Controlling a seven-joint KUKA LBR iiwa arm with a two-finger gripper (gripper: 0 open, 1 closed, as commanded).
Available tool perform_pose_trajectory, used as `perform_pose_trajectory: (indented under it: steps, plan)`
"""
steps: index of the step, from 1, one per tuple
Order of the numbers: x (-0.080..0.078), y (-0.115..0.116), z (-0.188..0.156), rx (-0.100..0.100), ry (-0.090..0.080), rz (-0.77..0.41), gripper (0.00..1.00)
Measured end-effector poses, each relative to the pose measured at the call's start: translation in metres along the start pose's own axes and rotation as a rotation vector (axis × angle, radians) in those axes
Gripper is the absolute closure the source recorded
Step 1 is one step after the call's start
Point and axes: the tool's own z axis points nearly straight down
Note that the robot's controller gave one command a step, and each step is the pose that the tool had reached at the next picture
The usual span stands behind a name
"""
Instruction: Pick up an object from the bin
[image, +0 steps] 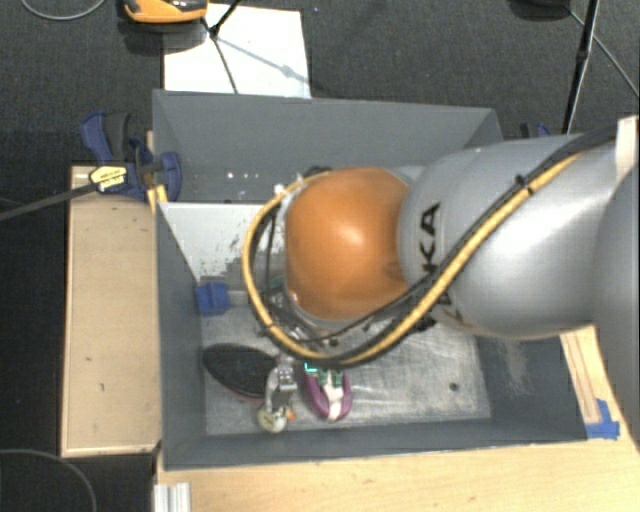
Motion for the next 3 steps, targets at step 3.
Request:
perform_pose_trajectory:
  steps: [3]
  plan:
    - [-0.054,0.024,0.107,-0.005,-0.011,0.451,0.0]
